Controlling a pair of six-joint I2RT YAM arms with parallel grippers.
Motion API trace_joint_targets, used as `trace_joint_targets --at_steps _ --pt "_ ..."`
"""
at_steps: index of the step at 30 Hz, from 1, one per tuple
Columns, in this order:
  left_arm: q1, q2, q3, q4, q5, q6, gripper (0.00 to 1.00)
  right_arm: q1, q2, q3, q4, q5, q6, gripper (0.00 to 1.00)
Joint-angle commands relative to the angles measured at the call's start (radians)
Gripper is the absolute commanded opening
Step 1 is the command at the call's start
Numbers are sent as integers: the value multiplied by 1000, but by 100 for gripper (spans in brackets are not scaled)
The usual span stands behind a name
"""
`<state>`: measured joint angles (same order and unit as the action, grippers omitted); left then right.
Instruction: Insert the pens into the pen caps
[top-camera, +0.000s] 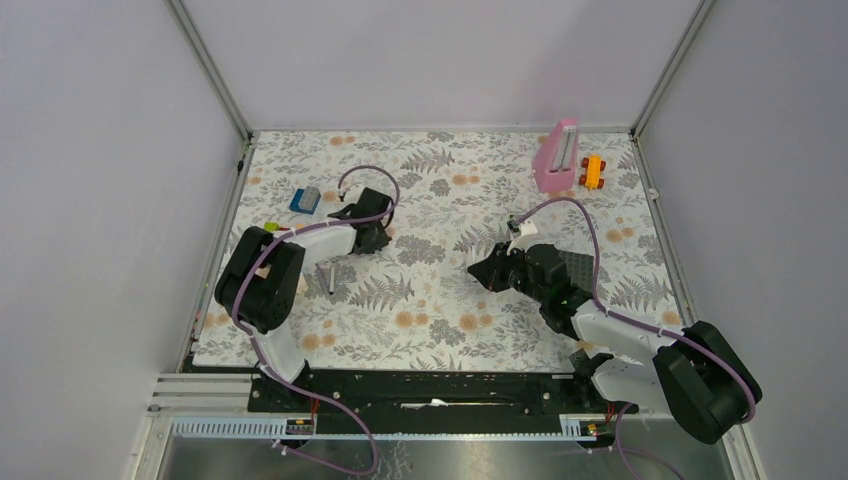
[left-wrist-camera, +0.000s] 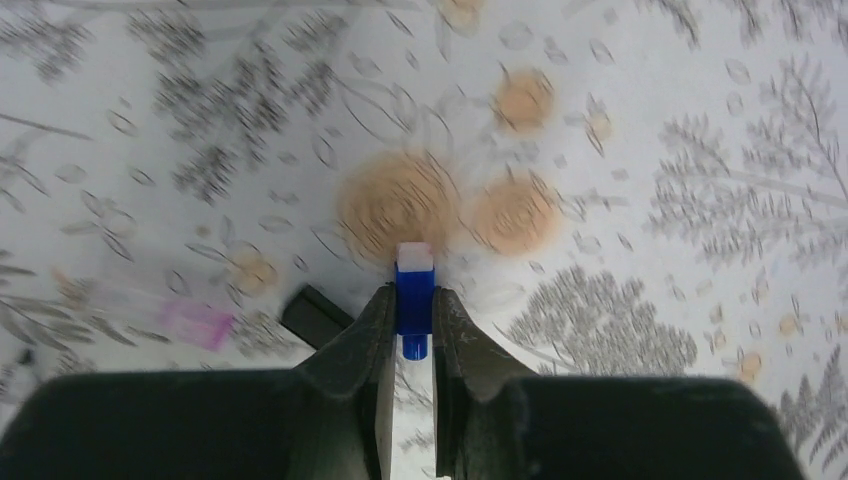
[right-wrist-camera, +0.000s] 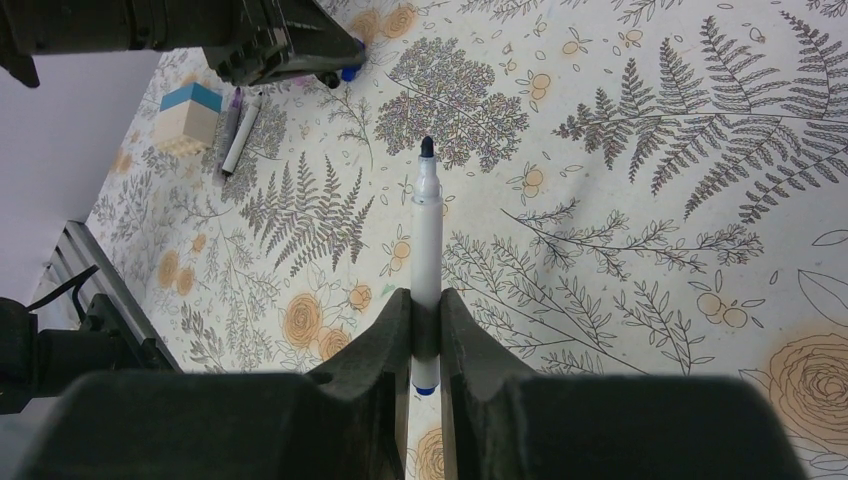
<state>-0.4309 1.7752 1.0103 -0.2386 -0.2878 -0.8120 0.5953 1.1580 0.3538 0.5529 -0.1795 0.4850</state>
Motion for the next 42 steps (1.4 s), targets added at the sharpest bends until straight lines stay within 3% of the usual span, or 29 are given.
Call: trace_joint_targets --at_steps 1,9,17,23,29,31,36,42 --pt "-75 -18 -43 -58 44 -15 0 -8 -22 -6 50 -18 6 0" --pt "-170 -64 -55 -33 21 50 0 -9 -24 -7 49 -15 11 0" --pt "-279 -100 -61 -152 21 70 0 -12 -33 -16 50 -5 15 0" --pt "-342 -101 -86 -183 10 87 16 -12 -33 -17 53 -7 16 0" --pt "-349 -82 -61 -198 19 114 48 -13 -33 -16 53 -6 18 0" --pt "-350 -69 -37 -212 18 130 55 -13 -34 -18 52 -6 18 0" --pt "-350 -27 37 -286 2 136 57 -15 -40 -24 57 -3 21 0" --pt "-350 1 75 -309 4 118 49 -15 -46 -30 63 -4 21 0"
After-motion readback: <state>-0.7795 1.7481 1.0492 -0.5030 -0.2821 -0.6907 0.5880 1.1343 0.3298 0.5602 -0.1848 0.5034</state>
